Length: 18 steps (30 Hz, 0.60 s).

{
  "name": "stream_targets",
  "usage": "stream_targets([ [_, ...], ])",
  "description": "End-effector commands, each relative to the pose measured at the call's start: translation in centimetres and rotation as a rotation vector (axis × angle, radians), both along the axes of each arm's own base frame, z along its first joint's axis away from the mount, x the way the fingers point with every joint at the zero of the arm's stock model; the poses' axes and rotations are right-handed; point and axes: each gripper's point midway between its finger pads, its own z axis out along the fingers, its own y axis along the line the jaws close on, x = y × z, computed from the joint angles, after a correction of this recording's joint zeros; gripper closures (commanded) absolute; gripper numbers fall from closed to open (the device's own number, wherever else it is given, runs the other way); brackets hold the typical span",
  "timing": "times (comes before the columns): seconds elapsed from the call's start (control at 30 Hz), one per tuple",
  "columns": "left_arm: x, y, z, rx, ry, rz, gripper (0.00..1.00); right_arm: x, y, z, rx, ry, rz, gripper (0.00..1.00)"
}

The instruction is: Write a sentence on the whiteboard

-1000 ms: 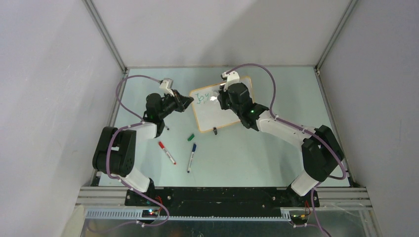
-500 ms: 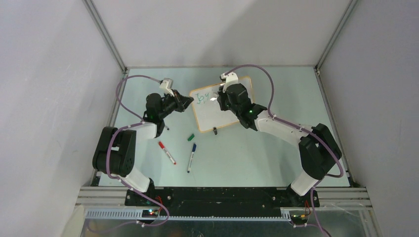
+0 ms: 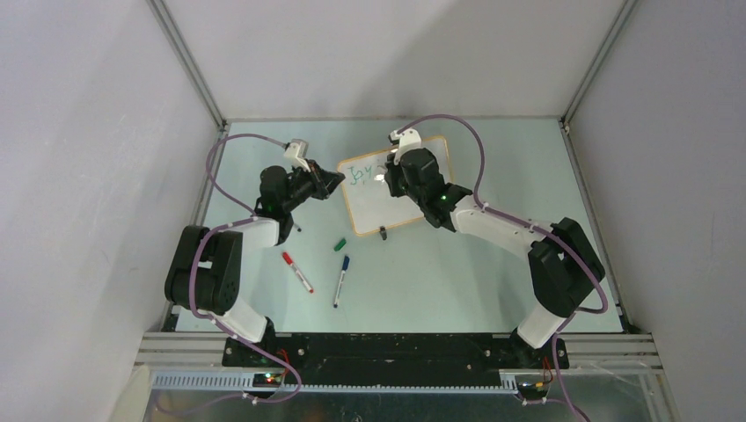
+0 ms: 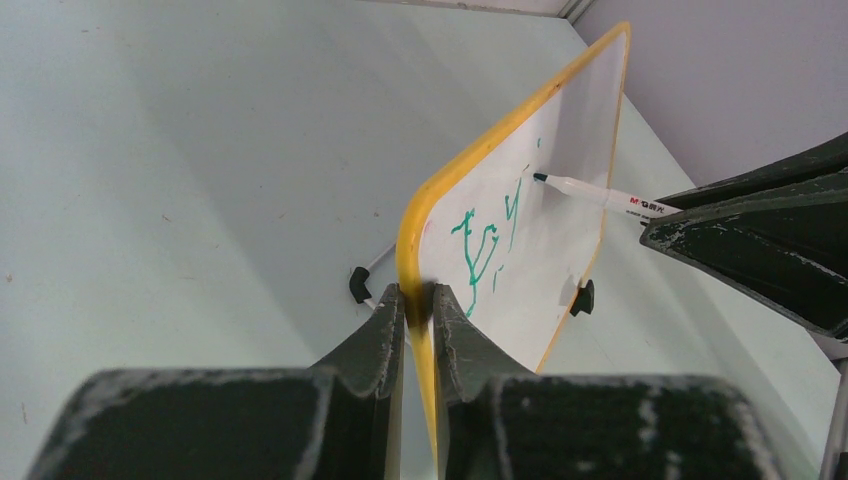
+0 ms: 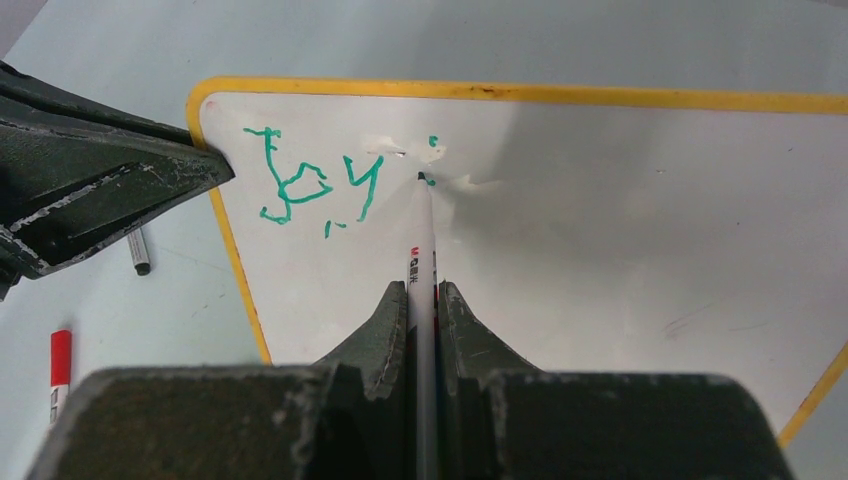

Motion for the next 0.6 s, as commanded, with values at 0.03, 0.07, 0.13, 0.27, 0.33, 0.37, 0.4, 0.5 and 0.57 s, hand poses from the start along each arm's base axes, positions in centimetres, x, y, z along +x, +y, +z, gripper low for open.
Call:
stream_targets([
  [0.03, 0.41, 0.23, 0.92, 0.034, -0.062, 0.004, 0.96, 1.17, 0.41, 2.39, 0.039, -0.048, -0.011, 1.0],
  [0.07, 0.42, 0.24, 0.88, 0.035, -0.062, 0.004, 0.96, 1.23, 0.38, 2.47, 0.039, -0.049, -0.012, 1.0],
  [0.13, 0.42, 0.23, 0.82, 0.035, -0.06, 0.004, 0.96, 1.3, 0.31, 2.53, 0.039, -0.049, -0.013, 1.0],
  [0.27, 0.43, 0.25, 0.87, 0.035, -0.061, 0.004, 0.96, 1.29, 0.3, 2.49, 0.038, -0.047, -0.013, 1.0],
  [0.33, 0.42, 0.24, 0.87, 0.035, -0.062, 0.004, 0.96, 1.2, 0.33, 2.41, 0.036, -0.044, -0.012, 1.0],
  [0.37, 0.42, 0.24, 0.87, 0.035, -0.062, 0.004, 0.96, 1.18, 0.32, 2.36, 0.036, -0.042, -0.014, 1.0],
  [0.4, 0.4, 0.25, 0.87, 0.035, -0.061, 0.004, 0.96, 1.11, 0.3, 2.29, 0.033, -0.039, -0.014, 1.0],
  [0.5, 0.41, 0.23, 0.93, 0.035, -0.063, 0.004, 0.96, 0.95, 0.14, 1.99, 0.019, -0.031, -0.021, 1.0],
  [0.57, 0.39, 0.24, 0.89, 0.034, -0.061, 0.004, 0.96, 0.76, 0.16, 1.73, 0.015, -0.026, -0.021, 1.0],
])
